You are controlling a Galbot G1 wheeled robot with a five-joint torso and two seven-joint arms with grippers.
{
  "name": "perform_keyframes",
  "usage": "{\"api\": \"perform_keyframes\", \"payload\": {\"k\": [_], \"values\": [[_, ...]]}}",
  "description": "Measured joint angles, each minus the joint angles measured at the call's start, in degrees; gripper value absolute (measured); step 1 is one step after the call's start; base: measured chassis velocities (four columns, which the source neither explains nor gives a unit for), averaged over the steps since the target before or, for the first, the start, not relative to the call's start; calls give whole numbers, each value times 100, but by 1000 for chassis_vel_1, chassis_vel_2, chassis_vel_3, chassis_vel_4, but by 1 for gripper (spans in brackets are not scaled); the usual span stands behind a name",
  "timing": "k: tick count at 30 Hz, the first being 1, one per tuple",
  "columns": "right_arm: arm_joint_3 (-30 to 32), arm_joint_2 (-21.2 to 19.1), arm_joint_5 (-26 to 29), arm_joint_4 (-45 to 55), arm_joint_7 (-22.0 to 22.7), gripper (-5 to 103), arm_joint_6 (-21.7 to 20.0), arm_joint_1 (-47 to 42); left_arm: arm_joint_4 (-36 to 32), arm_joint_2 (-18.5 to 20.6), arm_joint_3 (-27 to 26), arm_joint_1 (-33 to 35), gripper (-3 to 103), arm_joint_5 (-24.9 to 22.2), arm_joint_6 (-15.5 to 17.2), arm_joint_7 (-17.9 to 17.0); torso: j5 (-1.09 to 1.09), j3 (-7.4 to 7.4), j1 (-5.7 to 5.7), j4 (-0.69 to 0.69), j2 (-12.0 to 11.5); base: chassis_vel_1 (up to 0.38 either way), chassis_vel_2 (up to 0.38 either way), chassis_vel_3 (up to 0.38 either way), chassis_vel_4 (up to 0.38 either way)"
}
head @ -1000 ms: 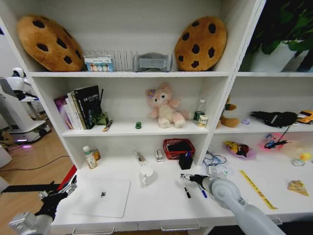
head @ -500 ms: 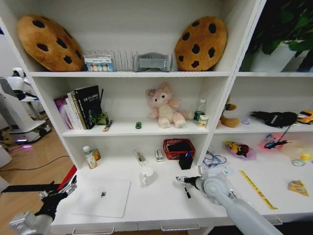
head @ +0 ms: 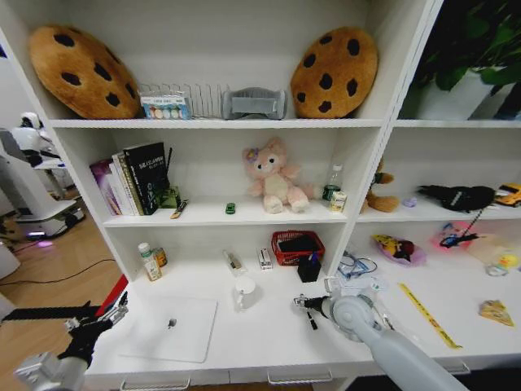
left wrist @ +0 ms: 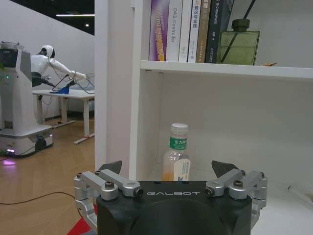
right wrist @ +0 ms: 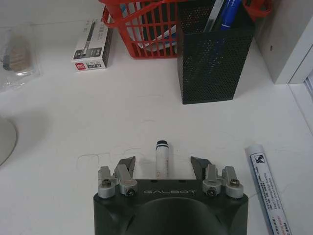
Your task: Organize the objects on the table.
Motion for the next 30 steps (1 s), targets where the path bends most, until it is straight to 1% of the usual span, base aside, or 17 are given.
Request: {"api": "perform_keyframes", "payload": {"k": [2, 3, 6, 8, 9, 10, 12, 13, 15, 18, 22, 24, 28, 30], "values": [[3, -17, -10, -12, -12, 58, 3, -1, 0, 0, 0, 0, 100, 0, 0, 0, 0, 0, 0, 0, 0, 0, 0, 0, 0], [3, -17, -10, -12, -12, 58, 3, -1, 0, 0, 0, 0, 100, 0, 0, 0, 0, 0, 0, 0, 0, 0, 0, 0, 0], [-20, -37, -17, -30, -25, 41, 5, 15, 0, 0, 0, 0, 100, 0, 0, 0, 0, 0, 0, 0, 0, 0, 0, 0, 0], [-26, -44, -17, -32, -27, 41, 5, 17, 0, 0, 0, 0, 100, 0, 0, -1, 0, 0, 0, 0, 0, 0, 0, 0, 0], [-47, -63, -16, -32, -33, 30, 6, 21, 0, 0, 0, 0, 100, 0, 0, 0, 1, 0, 0, 0, 0, 0, 0, 0, 0], [-47, -63, -16, -32, -33, 30, 6, 21, 0, 0, 0, 0, 100, 0, 0, 0, 1, 0, 0, 0, 0, 0, 0, 0, 0], [-76, -101, -11, -32, -39, 20, 5, 23, 0, 0, 0, 0, 100, 0, 0, 0, 1, 0, 0, 0, 0, 0, 0, 0, 0], [-76, -101, -11, -32, -39, 20, 5, 23, 0, 0, 0, 0, 100, 0, 0, 0, 1, 0, 0, 0, 0, 0, 0, 0, 0], [-95, -120, 3, -32, -43, 11, 7, 25, 0, 0, 0, 0, 100, 0, 0, 0, 1, 0, 0, 0, 0, 0, 0, 0, 0], [-95, -121, 4, -30, -45, 10, 7, 21, 0, 0, 0, 0, 100, 0, 0, 0, 1, 0, 0, 0, 0, 0, 0, 0, 0], [-19, -91, -166, 10, -98, 10, 2, -34, 0, 0, 0, 0, 100, 0, 0, 0, 2, 0, 0, 1, 0, 0, 0, 0, 0], [67, -64, -430, 44, -216, 10, 0, -90, 0, 0, 0, 0, 100, 0, 0, 0, 4, 1, 0, 0, 0, 0, 0, 0, 0], [130, -50, -589, 74, -291, 10, 0, -126, 0, 0, 0, 0, 100, 0, 0, 0, 4, 1, 0, 0, 0, 0, 0, 0, 0], [354, -6, -1034, 191, -498, 10, 63, -250, 0, 0, 0, 0, 100, 0, 0, 0, 1, 0, 0, 0, 0, 0, 0, 0, 0]]}}
